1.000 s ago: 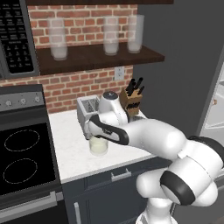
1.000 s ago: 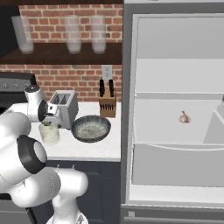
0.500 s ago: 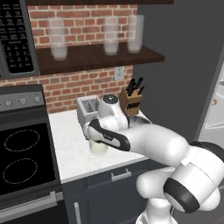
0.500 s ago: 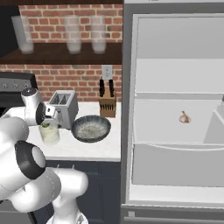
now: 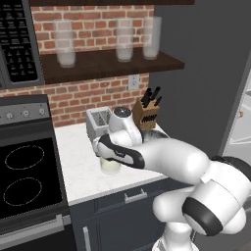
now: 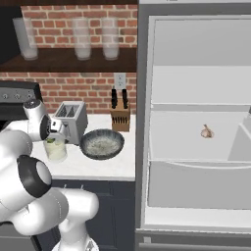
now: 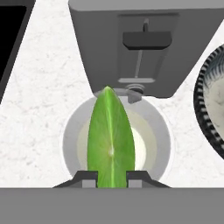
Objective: Grab a lemon wedge from the fridge and one ice cube from the ice bowl, and put them in the glass of lemonade.
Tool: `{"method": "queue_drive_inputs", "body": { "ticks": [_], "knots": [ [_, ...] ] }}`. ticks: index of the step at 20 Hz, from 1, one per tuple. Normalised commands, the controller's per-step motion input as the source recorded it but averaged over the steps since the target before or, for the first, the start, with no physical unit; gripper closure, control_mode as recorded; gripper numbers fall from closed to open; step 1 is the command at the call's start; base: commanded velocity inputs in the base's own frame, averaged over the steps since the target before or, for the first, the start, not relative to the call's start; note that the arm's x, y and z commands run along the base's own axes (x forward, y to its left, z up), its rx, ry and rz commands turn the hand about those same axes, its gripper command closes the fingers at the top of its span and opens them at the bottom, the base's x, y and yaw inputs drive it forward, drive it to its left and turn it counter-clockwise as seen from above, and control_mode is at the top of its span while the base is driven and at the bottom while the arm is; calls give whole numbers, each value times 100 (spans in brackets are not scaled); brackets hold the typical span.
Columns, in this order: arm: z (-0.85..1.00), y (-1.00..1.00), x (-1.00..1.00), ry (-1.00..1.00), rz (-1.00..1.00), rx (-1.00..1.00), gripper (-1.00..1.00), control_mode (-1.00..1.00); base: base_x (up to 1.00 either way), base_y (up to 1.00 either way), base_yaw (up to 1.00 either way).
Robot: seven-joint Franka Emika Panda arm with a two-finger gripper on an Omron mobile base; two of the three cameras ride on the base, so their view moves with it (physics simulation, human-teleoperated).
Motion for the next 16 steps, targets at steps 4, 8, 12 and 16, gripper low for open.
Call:
{"method": "queue_drive_inputs", "body": {
  "ticks": [4, 8, 12, 16],
  "knots": [
    [-21, 0, 1, 0, 0, 0, 100, -100, 0, 0, 0],
    [-19, 0, 0, 0, 0, 0, 100, -100, 0, 0, 0],
    [-2, 0, 0, 0, 0, 0, 100, -100, 0, 0, 0],
    [0, 0, 0, 0, 0, 0, -100, -100, 0, 0, 0]
  ]
}}
